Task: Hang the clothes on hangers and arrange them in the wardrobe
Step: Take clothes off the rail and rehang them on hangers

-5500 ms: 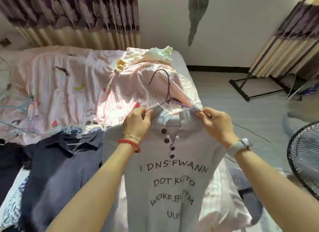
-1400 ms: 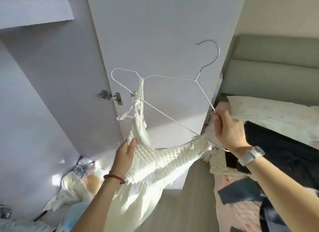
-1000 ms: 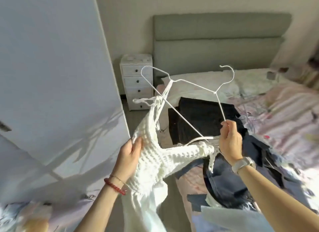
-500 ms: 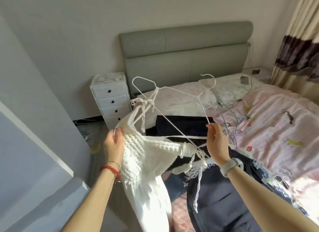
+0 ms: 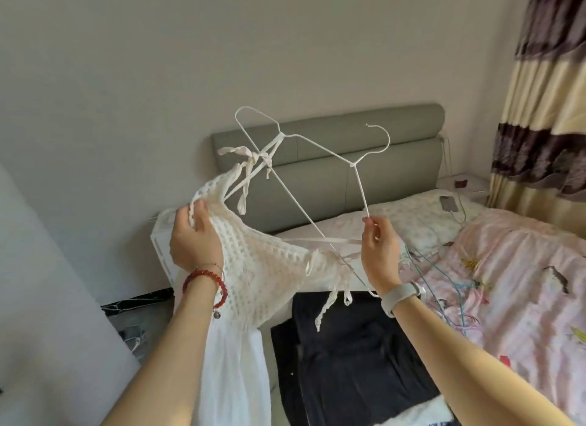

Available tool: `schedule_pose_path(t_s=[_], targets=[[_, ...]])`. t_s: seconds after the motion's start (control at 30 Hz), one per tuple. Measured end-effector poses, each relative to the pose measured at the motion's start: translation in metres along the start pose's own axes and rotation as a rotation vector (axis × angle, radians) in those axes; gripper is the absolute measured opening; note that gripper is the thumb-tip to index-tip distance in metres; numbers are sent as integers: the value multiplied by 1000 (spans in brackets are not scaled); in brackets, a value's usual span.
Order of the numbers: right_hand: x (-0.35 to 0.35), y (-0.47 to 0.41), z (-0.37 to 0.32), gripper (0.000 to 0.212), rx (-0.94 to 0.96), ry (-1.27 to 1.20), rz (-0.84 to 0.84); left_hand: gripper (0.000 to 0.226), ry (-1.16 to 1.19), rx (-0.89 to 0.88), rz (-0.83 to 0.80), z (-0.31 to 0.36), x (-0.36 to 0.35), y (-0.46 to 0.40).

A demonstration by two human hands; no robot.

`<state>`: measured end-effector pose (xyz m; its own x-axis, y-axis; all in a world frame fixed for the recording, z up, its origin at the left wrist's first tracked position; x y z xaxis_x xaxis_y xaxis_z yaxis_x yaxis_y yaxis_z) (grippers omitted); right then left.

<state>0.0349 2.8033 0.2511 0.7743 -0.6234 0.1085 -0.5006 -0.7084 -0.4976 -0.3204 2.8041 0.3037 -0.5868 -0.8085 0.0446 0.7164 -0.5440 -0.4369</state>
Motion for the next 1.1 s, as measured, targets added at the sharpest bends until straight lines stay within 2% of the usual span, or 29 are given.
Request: schedule_pose_path(t_s=[0.17, 0.33, 0.43, 0.57, 0.73, 0.83, 0.97, 1.03, 1.1], targets=[[15, -80, 44, 17, -26, 8, 85, 31, -25, -129, -62, 19, -99, -2], [66, -154, 133, 20, -76, 132, 221, 31, -5, -208, -266, 24, -256, 32], [97, -181, 205, 21, -151, 224, 279, 30, -89, -194, -498, 0, -363, 76], [117, -189, 313, 22, -256, 384, 266, 38, -482, -144, -893, -88, -471, 165], [112, -181, 432, 28, -393, 726, 89, 48, -761, -176, -1214, -201, -501, 264], [104, -183, 482, 28, -410, 752, 8, 52, -918, -255, -1355, -253, -503, 298], [102, -192, 541, 28, -511, 782, -97, 54, -1032, -291, -1426, -300, -505, 320], [95, -192, 568, 30, -595, 773, -226, 56, -1079, -320, -1441, -316, -506, 327], [90, -179, 592, 43, -702, 823, -386, 57, -1111, -339, -1457, -328, -504, 331]])
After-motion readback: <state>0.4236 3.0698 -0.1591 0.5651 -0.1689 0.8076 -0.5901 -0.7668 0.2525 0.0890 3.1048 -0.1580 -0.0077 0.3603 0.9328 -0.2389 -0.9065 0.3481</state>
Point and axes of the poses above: each hand's wrist, its own y-axis away from the middle knuckle, its own x-axis out of the back of the hand, z = x × y, the point moved 9 cm from there along -y, towards the middle knuckle, and after that the axes turned 1 degree about x, right-handed, at the moved point
